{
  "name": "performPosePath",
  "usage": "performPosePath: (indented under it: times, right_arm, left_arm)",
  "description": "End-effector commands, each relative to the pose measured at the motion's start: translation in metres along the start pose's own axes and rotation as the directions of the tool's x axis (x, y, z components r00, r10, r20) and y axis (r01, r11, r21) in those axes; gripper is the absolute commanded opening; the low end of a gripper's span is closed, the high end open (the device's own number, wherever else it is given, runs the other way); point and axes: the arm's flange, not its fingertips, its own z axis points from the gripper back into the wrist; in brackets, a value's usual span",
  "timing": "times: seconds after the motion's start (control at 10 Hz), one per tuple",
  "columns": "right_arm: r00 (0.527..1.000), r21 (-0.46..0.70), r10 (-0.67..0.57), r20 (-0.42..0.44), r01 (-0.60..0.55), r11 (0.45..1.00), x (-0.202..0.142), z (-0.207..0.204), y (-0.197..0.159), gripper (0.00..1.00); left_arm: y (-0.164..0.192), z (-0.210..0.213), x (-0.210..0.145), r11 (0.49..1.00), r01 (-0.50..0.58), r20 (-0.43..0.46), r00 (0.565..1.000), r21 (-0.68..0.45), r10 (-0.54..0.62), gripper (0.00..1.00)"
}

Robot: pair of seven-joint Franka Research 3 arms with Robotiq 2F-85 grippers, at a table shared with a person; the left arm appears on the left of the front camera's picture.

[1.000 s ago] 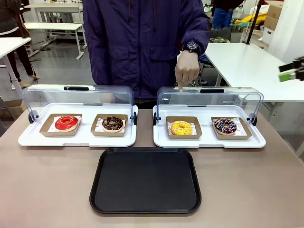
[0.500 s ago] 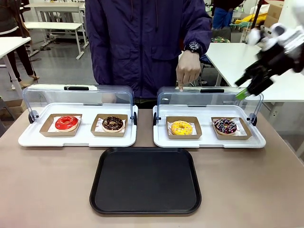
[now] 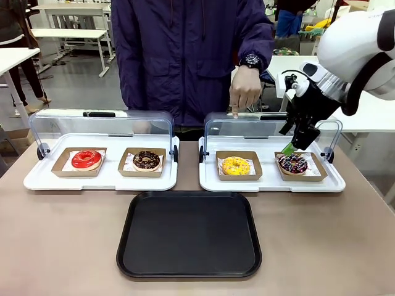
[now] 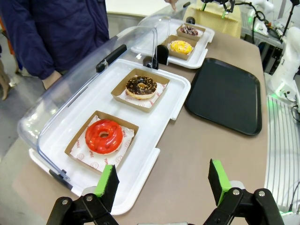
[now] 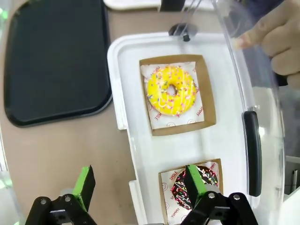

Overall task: Move the third donut from the left to the tray.
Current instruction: Pick up the Paper togo box containing the Donut indicated by the person and place it on the Handle tray.

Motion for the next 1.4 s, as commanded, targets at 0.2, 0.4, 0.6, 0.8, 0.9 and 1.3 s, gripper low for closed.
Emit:
performPosePath:
  times: [0.2,0.4,0.6,0.8,0.9,1.3]
  right_arm:
    - [1.0,-0.001,0.024,-0.004,-0.024,1.0,0.0,0.001,-0.003,1.0]
    - [0.998,-0.03,0.005,-0.059,-0.006,1.0,0.015,-0.02,0.003,1.0]
    - [0.994,-0.048,0.008,-0.113,-0.013,0.999,0.028,-0.048,0.005,1.0]
    - [0.989,-0.031,0.044,-0.139,-0.049,0.998,0.037,-0.069,0.01,1.0]
    - [0.983,-0.034,0.05,-0.177,-0.057,0.998,0.04,-0.079,0.008,1.0]
    - [0.966,-0.001,0.085,-0.244,-0.088,0.996,0.05,-0.111,-0.004,1.0]
  left_arm:
    - [-0.001,0.001,0.001,1.0,0.009,0.002,1.0,-0.004,-0.009,1.0]
    - [-0.001,0.001,0.001,1.0,0.009,0.002,1.0,-0.004,-0.009,1.0]
    - [-0.001,0.001,0.001,1.0,0.009,0.002,1.0,-0.004,-0.009,1.0]
    - [-0.001,0.001,0.001,1.0,0.009,0.002,1.0,-0.004,-0.009,1.0]
    - [-0.001,0.001,0.001,1.0,0.009,0.002,1.0,-0.004,-0.009,1.0]
    - [-0.001,0.001,0.001,1.0,0.009,0.002,1.0,-0.004,-0.009,1.0]
